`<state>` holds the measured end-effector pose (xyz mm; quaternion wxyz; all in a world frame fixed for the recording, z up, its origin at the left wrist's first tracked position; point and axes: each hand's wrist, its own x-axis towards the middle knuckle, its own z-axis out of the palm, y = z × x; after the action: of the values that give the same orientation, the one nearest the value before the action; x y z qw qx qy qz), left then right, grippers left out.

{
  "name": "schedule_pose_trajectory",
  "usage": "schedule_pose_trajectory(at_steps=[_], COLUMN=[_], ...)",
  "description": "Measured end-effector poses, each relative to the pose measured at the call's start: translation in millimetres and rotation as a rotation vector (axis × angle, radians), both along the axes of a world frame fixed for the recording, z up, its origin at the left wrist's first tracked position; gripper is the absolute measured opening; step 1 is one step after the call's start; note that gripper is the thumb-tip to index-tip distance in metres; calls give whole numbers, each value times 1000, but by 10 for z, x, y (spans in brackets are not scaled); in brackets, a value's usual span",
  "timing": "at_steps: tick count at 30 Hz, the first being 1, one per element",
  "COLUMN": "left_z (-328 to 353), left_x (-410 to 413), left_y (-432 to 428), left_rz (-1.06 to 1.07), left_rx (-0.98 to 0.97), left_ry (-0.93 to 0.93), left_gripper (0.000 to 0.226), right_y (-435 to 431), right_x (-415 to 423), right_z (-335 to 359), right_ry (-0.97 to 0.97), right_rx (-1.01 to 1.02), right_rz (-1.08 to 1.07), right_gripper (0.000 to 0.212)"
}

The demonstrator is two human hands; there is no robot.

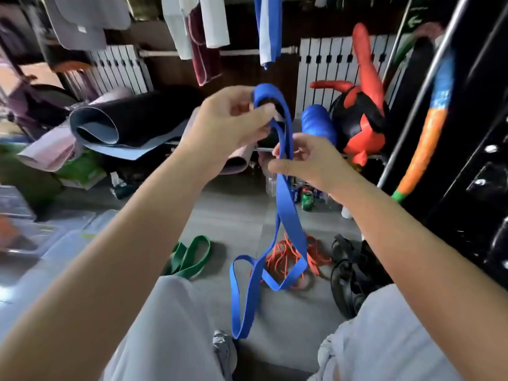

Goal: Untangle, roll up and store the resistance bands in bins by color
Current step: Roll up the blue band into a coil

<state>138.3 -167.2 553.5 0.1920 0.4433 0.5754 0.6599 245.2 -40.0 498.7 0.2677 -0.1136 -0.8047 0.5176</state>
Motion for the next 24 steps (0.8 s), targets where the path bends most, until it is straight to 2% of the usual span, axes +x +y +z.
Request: schedule_pose_trajectory(at_steps=[2,5,7,10,12,13,16,19,21,24], left_z=[-334,-872,-1138,-1318,-1334,-1332,-1310,-1373,-1458,-1618], left_x=[-17,75,162,277,316,313,287,271,266,257], left_y=[-68,-156,-157,-118,-98,-92,-81,-90,-135,-246], left_rz=[24,-27,-86,-130,-160,-177,-234,-249,-241,-245], left_rx=[-172,-309,-361,-422,-390,-361,-301,-269,-301,-398], left_ry=[22,46,-15,18,-2,-24,-134,-321,-375,-416], left_gripper=[14,23,21,27,20,20,24,19,17,21], right_y=[82,64,-35,-129,-153,-147,-133,-128,-108,-141], right_x=[139,388,500,562,603,622,639,637,667,703], right_z=[-385,-930,-1194,-1413,-1408,-1394,-1391,-1394,-1427,-1493], right_ry=[-153,-289,-325,-291,-246,-226,-192,-97,-56,-130], right_rx=[37,1,-48,-18,-29,-78,-243,-343,-370,-336], right_rz=[-51,-37,-20,-27,-25,2,77,17,-35,-22], right_gripper=[19,21,34,31,28,30,15,21,32,36])
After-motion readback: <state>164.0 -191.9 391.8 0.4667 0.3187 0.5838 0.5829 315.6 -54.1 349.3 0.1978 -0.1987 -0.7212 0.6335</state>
